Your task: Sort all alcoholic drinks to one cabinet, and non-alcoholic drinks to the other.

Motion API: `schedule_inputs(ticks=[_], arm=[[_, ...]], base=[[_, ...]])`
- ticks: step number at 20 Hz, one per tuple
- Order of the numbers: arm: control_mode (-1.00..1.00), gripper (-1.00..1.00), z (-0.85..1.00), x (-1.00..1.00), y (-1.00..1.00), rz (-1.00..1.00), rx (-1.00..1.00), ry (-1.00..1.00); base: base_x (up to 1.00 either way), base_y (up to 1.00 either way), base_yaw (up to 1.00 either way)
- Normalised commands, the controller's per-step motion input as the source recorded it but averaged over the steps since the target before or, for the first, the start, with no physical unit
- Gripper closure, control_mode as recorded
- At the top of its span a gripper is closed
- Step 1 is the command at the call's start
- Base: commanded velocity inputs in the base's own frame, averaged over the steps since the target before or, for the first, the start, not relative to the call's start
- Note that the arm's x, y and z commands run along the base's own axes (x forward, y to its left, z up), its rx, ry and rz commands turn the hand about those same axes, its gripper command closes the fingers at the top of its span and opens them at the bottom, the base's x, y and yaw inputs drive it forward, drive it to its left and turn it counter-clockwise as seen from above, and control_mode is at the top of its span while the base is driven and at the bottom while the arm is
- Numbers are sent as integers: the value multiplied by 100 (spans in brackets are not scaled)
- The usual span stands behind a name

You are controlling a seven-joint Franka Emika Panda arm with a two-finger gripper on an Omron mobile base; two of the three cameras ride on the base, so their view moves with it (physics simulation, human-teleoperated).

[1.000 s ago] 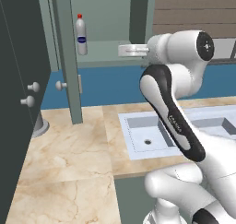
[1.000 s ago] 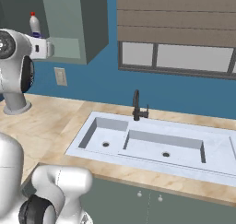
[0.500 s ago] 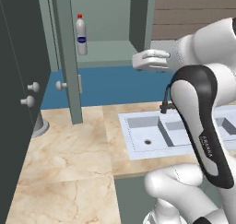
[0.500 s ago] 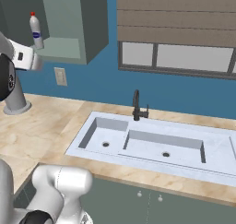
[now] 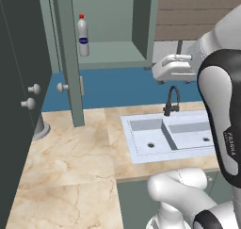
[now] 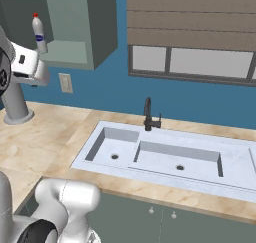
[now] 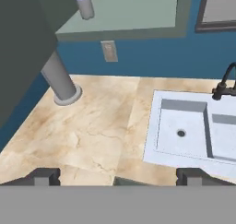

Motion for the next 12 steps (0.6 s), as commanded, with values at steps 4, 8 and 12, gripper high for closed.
schedule_inputs(ticks=[4,8,12], arm=[[-100,-100,-24,-8,-18,0,-18,15],[-100,-100,-43,-18,-14,0,-16,16],[-100,-100,-64,-12,-11,0,-10,18]], base=[[0,0,0],[0,0,0],[0,0,0]])
